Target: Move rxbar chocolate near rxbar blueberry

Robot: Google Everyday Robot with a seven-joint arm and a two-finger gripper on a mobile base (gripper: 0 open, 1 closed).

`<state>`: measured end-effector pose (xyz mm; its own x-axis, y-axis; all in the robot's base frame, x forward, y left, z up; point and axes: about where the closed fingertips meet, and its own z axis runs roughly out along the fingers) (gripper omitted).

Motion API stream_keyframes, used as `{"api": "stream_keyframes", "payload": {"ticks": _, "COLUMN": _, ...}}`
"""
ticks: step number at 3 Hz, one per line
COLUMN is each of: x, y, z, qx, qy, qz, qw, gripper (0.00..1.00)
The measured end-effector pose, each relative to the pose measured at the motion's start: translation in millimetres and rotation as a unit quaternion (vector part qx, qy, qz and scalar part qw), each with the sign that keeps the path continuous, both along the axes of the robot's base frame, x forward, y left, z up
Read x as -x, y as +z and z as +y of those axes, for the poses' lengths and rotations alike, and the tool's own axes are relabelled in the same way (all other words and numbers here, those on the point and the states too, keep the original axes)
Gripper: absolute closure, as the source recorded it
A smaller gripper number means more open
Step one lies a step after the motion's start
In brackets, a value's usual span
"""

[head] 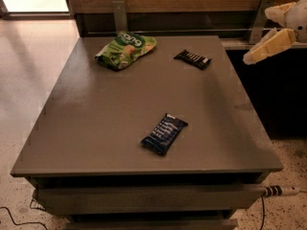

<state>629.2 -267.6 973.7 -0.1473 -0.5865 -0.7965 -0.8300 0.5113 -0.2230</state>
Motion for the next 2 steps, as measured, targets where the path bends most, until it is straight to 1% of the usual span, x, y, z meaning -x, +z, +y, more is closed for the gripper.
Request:
{"api": "stream_keyframes", "payload": {"ticks": 1, "x": -8.6, "y": -50.0, "z": 21.3, "qx": -0.072, "qy": -0.036, "qz": 0.005, "qw": 0.9968, "gripper": 0.00}}
{"api": "stream_keyframes", "payload": {"ticks": 2, "x": -8.3, "y": -49.3, "z": 21.5, "qx": -0.071, "qy": -0.035, "qz": 0.005, "qw": 0.9968, "gripper": 0.00}}
